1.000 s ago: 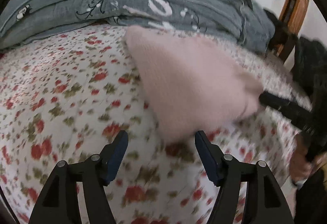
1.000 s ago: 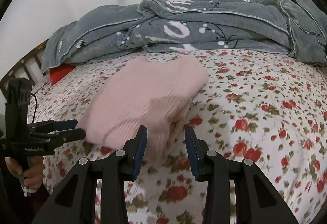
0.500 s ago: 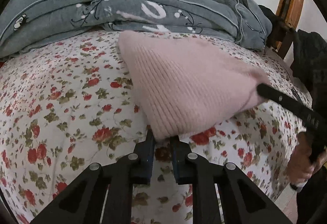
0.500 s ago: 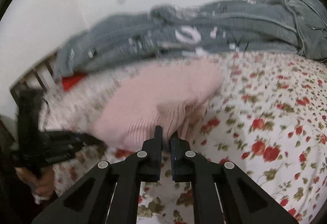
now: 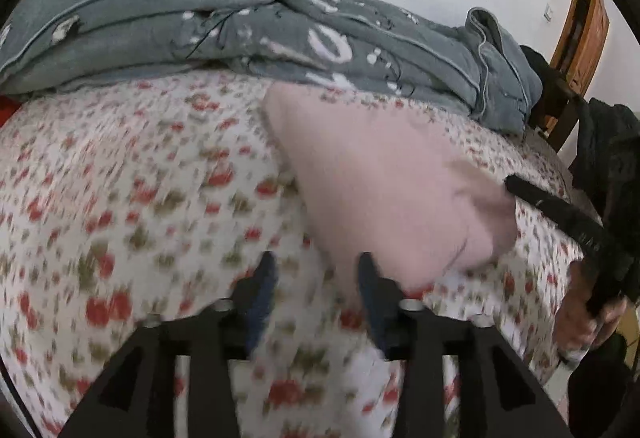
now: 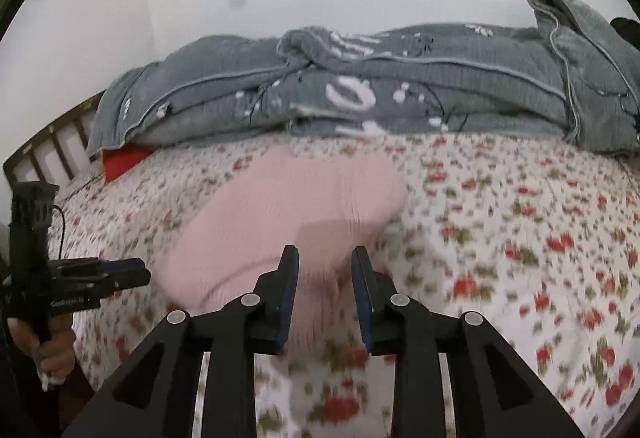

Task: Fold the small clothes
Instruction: 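Release the sweater with both tools and pull them back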

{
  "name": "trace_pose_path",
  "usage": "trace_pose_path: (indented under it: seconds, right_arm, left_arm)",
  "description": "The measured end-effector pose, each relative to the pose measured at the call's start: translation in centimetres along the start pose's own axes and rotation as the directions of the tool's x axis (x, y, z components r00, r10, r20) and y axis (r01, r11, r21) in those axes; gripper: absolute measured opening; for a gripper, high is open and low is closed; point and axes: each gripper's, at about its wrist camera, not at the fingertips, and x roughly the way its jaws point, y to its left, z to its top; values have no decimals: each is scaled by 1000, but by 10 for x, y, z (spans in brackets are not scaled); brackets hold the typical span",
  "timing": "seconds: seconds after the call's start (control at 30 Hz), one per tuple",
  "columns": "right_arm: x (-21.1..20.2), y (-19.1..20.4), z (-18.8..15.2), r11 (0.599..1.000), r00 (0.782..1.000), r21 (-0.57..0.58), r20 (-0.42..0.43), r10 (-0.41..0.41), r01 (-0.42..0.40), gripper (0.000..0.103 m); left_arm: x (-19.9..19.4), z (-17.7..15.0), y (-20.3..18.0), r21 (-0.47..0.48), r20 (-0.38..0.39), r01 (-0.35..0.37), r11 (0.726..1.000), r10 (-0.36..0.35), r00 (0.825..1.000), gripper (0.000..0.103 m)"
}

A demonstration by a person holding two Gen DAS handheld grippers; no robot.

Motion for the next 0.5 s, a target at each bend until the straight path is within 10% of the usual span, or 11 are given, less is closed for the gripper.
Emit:
trace_pose_path:
  seconds: [0.5]
  right_arm:
    - [44, 0, -15, 992, 987, -6, -103, -124, 124, 22]
  left_arm:
    - [47, 40, -25, 51, 33, 36, 998, -38, 999, 42]
